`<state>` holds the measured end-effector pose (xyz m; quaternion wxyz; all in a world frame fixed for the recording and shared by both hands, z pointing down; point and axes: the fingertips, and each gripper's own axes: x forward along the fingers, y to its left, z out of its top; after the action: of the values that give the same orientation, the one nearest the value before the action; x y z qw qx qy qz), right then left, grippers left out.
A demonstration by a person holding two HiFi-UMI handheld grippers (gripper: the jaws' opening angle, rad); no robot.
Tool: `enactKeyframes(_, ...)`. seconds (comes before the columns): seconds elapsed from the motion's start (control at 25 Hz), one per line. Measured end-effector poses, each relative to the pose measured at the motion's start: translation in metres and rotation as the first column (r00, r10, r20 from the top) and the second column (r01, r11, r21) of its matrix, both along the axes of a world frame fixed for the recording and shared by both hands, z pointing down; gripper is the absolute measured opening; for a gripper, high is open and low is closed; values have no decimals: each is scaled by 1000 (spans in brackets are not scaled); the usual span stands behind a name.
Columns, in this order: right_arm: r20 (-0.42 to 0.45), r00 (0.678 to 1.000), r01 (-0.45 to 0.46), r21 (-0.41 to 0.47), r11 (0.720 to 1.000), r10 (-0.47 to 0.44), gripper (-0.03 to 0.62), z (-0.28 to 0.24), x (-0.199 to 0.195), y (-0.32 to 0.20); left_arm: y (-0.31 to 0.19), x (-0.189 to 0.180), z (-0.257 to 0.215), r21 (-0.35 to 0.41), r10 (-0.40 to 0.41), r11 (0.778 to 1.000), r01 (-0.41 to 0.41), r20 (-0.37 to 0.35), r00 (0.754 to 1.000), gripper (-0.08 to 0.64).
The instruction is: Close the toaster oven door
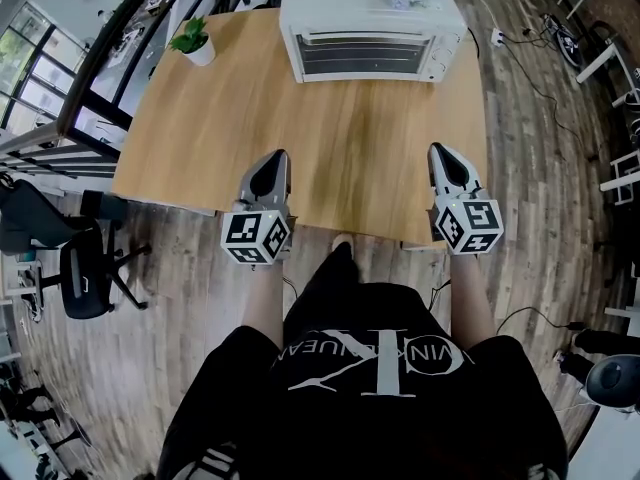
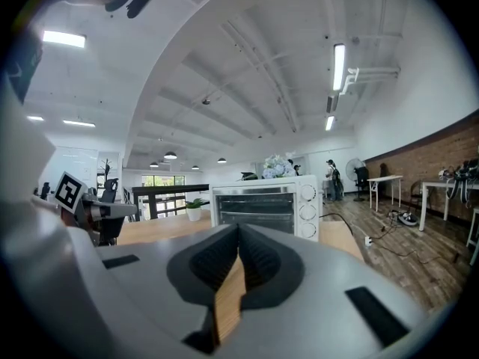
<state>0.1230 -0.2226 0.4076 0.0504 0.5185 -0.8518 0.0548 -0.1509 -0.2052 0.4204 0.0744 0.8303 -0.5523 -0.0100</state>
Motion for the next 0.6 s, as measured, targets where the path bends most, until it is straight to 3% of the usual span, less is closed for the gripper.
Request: enactKeyframes(0.6, -2, 1000, 7, 7, 1000, -7, 14, 0, 7, 32, 33, 6, -5, 15, -11, 1000, 11, -1, 1000, 11)
